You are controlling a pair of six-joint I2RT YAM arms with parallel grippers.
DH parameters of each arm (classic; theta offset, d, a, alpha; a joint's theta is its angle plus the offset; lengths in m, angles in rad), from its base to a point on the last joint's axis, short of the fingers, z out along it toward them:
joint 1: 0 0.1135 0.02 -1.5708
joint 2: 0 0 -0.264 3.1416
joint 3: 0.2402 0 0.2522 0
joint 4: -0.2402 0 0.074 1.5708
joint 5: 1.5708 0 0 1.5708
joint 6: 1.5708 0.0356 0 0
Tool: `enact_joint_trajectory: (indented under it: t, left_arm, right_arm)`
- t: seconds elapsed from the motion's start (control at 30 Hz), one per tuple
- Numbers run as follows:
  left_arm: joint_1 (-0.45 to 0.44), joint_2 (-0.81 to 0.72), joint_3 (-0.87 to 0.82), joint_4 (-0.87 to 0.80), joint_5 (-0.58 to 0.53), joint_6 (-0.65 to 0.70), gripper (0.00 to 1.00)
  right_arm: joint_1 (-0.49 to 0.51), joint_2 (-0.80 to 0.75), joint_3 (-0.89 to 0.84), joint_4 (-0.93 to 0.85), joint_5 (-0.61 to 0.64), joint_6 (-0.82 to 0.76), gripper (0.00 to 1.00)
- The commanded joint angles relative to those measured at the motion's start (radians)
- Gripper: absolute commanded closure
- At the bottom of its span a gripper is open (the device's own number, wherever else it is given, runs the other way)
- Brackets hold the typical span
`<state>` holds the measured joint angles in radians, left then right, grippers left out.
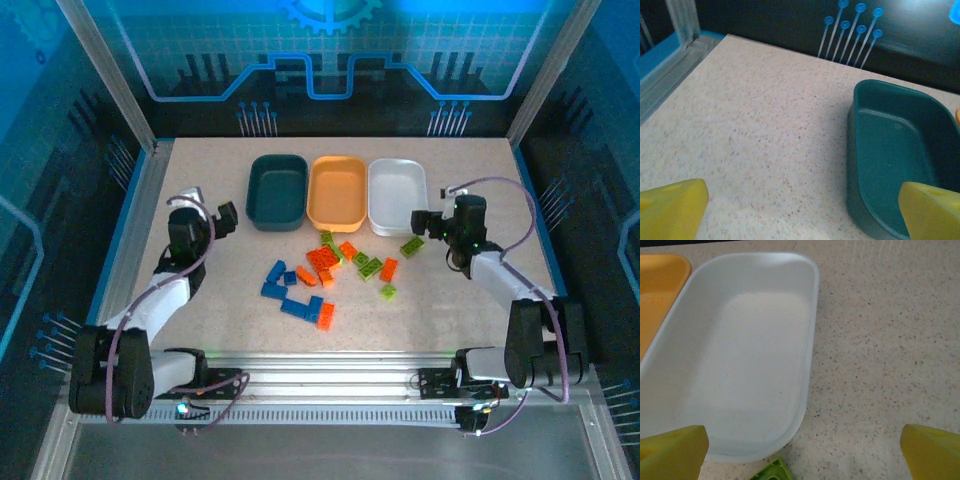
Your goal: Sort the legos into containers by color
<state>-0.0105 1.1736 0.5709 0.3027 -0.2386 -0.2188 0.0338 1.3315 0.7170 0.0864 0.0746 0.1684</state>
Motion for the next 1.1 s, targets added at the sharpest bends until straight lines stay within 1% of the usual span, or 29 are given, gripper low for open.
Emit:
enact_joint_trajectory:
  t: [0.0, 0.03, 0.07, 0.13, 0.17, 0.23, 0.3, 0.33, 0.4, 0.5, 0.53, 0.6, 0.67, 0.73, 0.8, 0.93, 1.07]
  left_arm:
    - [-0.005, -0.035, 0.184, -0.352, -0.039, -0.162, 0.01]
    - [-0.005, -0.028, 0.237, -0.437, -0.027, -0.164, 0.01]
    - [-0.008, -0.018, 0.283, -0.510, -0.033, -0.193, 0.01]
    - [-0.008, -0.005, 0.349, -0.620, -0.029, -0.299, 0.01]
    - [-0.008, 0.003, 0.384, -0.666, 0.003, -0.337, 0.01]
    - [-0.009, 0.023, 0.445, -0.748, 0.064, -0.393, 0.01]
    - [-0.017, 0.039, 0.494, -0.825, 0.111, -0.433, 0.01]
    - [-0.028, 0.041, 0.507, -0.853, 0.132, -0.433, 0.01]
    - [-0.072, 0.035, 0.525, -0.897, 0.124, -0.418, 0.01]
    - [-0.140, 0.018, 0.530, -0.942, 0.138, -0.402, 0.01]
    - [-0.159, 0.018, 0.531, -0.959, 0.162, -0.401, 0.01]
    - [-0.202, 0.018, 0.522, -0.981, 0.184, -0.402, 0.01]
    - [-0.258, 0.012, 0.501, -0.984, 0.179, -0.398, 0.01]
    - [-0.328, 0.001, 0.473, -0.978, 0.170, -0.391, 0.01]
    - [-0.375, -0.004, 0.451, -0.979, 0.175, -0.402, 0.01]
    - [-0.429, -0.021, 0.421, -1.015, 0.217, -0.431, 0.01]
    - [-0.448, -0.083, 0.371, -1.042, 0.263, -0.447, 0.01]
  right_arm:
    - [-0.024, -0.038, 0.141, -0.300, -0.024, 0.098, 0.00]
    - [-0.025, -0.029, 0.204, -0.384, -0.025, 0.121, 0.00]
    - [-0.026, -0.015, 0.264, -0.466, -0.025, 0.140, 0.00]
    - [-0.025, 0.024, 0.364, -0.614, -0.014, 0.180, 0.01]
    - [-0.025, 0.042, 0.411, -0.679, -0.022, 0.194, 0.01]
    - [-0.025, 0.057, 0.465, -0.760, -0.071, 0.220, 0.01]
    - [-0.019, 0.046, 0.475, -0.788, -0.138, 0.248, 0.02]
    - [-0.014, 0.039, 0.470, -0.794, -0.180, 0.259, 0.02]
    - [-0.005, 0.039, 0.472, -0.835, -0.236, 0.276, 0.05]
    - [0.016, 0.065, 0.503, -0.957, -0.270, 0.264, 0.08]
    - [0.024, 0.067, 0.509, -0.999, -0.272, 0.258, 0.09]
    - [0.040, 0.051, 0.502, -1.050, -0.275, 0.259, 0.10]
    - [0.071, 0.025, 0.476, -1.079, -0.272, 0.267, 0.11]
    - [0.122, 0.002, 0.438, -1.100, -0.253, 0.280, 0.14]
    - [0.169, -0.014, 0.392, -1.115, -0.246, 0.307, 0.18]
    - [0.276, -0.052, 0.297, -1.122, -0.223, 0.404, 0.25]
    - [0.355, -0.093, 0.215, -1.115, -0.199, 0.514, 0.30]
